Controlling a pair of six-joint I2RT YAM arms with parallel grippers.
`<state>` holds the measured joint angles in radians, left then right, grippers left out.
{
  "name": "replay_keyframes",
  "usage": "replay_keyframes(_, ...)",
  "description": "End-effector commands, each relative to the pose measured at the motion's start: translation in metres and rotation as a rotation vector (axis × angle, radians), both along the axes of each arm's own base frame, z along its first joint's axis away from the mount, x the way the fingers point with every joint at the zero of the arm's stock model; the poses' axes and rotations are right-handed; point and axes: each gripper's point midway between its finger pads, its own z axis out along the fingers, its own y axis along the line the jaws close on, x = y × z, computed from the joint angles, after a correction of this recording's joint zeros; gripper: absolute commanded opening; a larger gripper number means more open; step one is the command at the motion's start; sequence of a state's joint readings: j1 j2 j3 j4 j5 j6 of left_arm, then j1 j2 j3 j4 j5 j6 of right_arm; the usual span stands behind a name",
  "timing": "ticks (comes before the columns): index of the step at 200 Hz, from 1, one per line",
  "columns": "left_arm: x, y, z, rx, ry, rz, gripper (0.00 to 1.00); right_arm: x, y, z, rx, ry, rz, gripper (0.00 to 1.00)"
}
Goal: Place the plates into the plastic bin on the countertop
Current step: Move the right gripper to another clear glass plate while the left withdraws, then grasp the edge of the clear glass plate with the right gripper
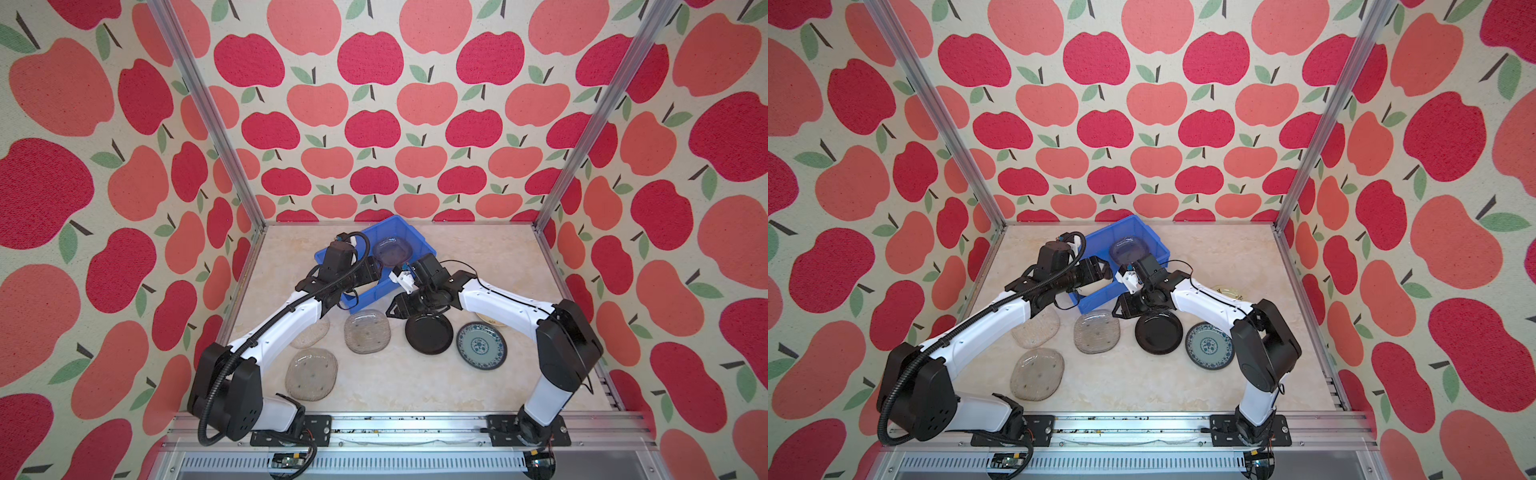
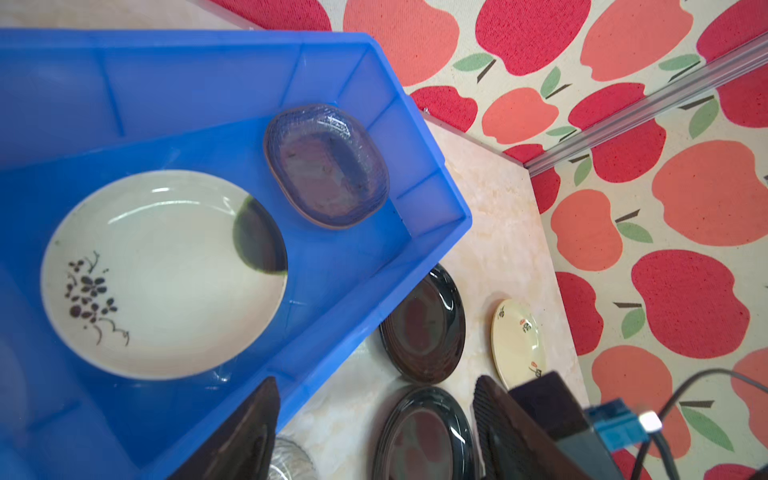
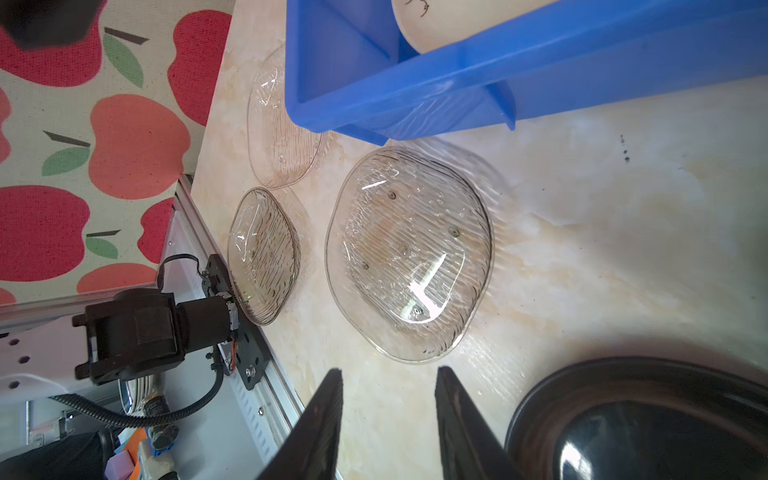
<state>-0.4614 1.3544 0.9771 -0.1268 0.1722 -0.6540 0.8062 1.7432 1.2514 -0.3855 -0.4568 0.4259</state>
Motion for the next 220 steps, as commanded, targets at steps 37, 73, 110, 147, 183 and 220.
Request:
replay_keyframes(37,-0.032,0.031,0.006,-0.002,-0.065,0.095,0.77,0.005,0.011,-0.046,0.038,0.010,-0.036,0.36)
replay_keyframes(73,-0.042,0.043,0.015,0.000,-0.120,0.115,0.79,0.000,0.013,-0.073,0.050,0.037,-0.074,0.36)
replay_keyframes(110,-0.048,0.047,0.012,0.018,-0.112,0.120,0.79,-0.001,0.017,-0.089,0.045,0.063,-0.088,0.36)
replay_keyframes(147,-0.049,0.052,0.004,0.032,-0.101,0.139,0.79,0.001,0.014,-0.097,0.013,0.089,-0.103,0.35)
replay_keyframes(183,-0.046,0.051,0.000,0.045,-0.094,0.137,0.79,0.002,0.014,-0.105,-0.012,0.117,-0.107,0.32)
replay_keyframes(220,-0.045,0.051,-0.002,0.058,-0.096,0.133,0.79,0.003,0.013,-0.108,-0.033,0.125,-0.112,0.24)
